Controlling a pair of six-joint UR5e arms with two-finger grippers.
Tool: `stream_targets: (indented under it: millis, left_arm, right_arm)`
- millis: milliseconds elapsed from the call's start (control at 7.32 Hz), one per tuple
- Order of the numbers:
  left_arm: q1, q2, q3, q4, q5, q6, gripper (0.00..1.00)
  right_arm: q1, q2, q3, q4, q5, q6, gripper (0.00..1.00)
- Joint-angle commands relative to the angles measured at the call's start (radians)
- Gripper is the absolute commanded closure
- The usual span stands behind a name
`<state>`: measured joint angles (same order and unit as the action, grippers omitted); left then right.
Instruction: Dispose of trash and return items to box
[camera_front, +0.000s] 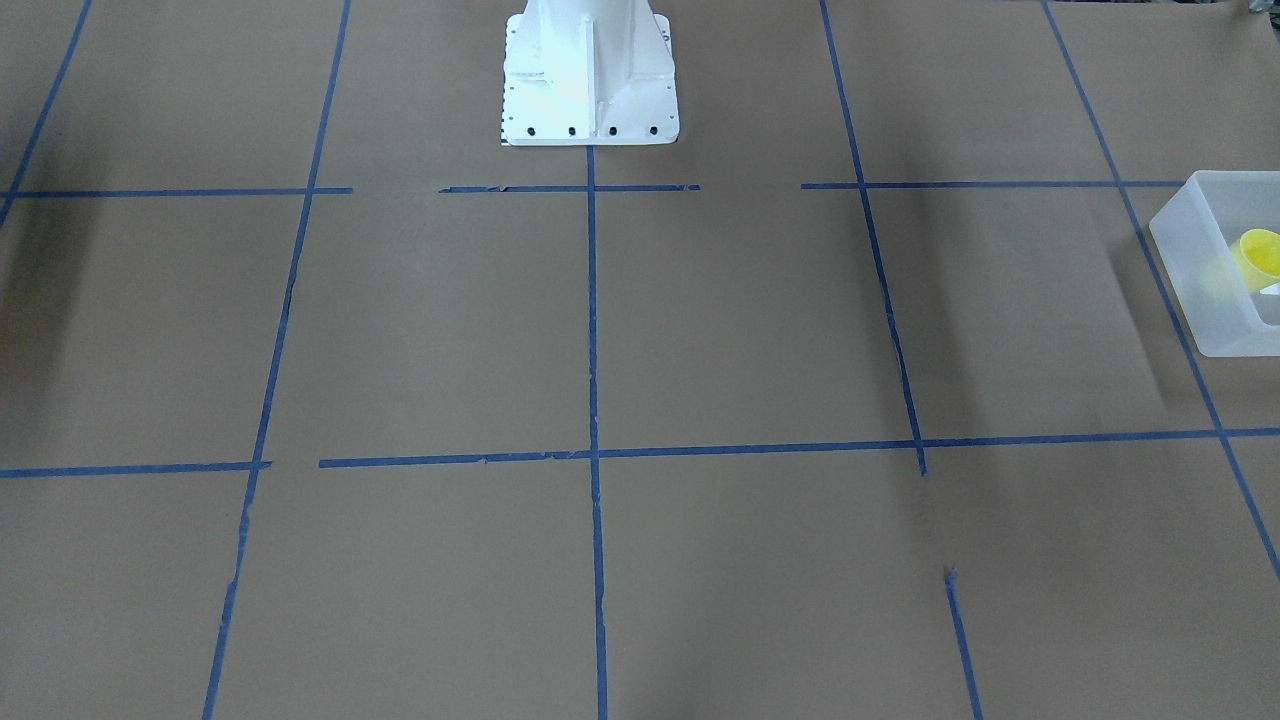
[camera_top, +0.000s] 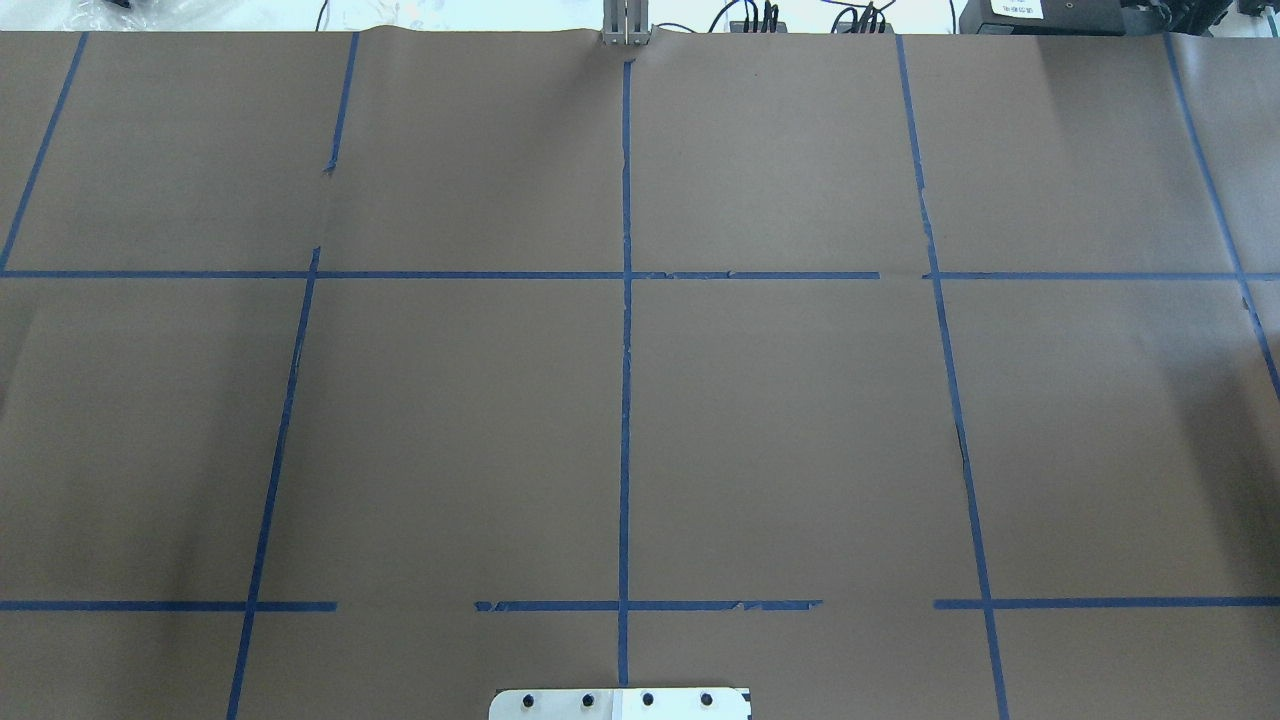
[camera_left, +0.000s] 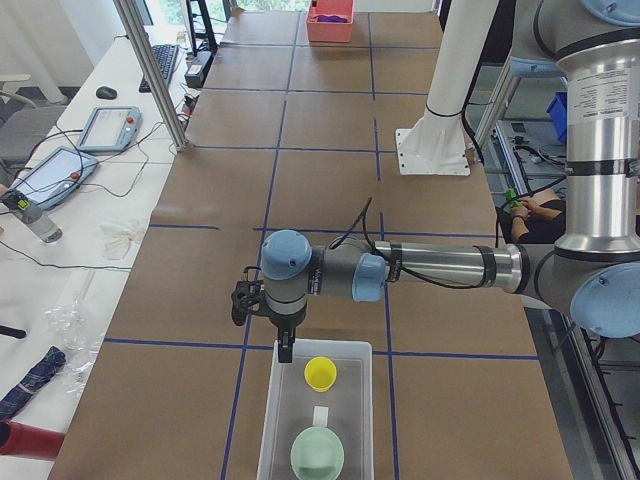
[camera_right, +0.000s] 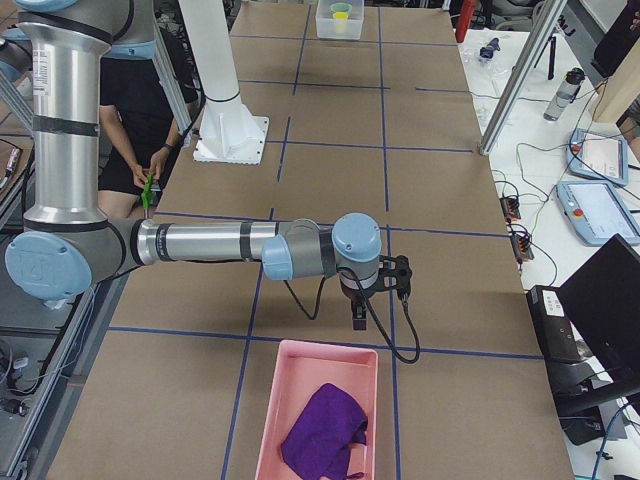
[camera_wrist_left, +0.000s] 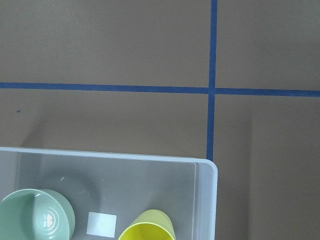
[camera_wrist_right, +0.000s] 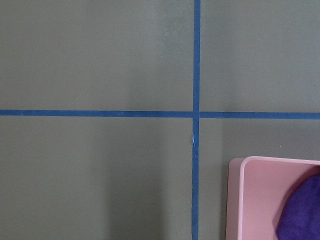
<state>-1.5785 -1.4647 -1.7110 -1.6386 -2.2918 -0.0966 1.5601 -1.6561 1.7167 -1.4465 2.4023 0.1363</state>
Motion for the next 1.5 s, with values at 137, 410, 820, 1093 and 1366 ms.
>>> stream_targets:
  millis: [137, 410, 820, 1093, 1366]
  left_arm:
    - [0.000, 0.000, -0.004, 0.000, 0.000, 0.000, 0.00]
    - [0.000, 0.000, -0.016, 0.000, -0.005, 0.000, 0.00]
    - [0.000, -0.002, -0.013, -0.001, -0.035, 0.002, 0.00]
    - [0.000, -0.003, -0.013, -0.001, -0.064, 0.002, 0.00]
    - [0.002, -0.005, -0.015, 0.000, -0.078, 0.003, 0.00]
  right_arm:
    - [0.000, -0.001, -0.003, -0.002, 0.000, 0.000, 0.00]
    - [0.000, 0.001, -0.003, 0.000, -0.002, 0.000, 0.00]
    - [0.000, 0.001, 0.001, 0.000, 0.000, 0.002, 0.00]
    - [0.000, 0.001, 0.001, 0.000, 0.000, 0.002, 0.00]
    - [0.000, 0.001, 0.001, 0.000, 0.000, 0.000, 0.00]
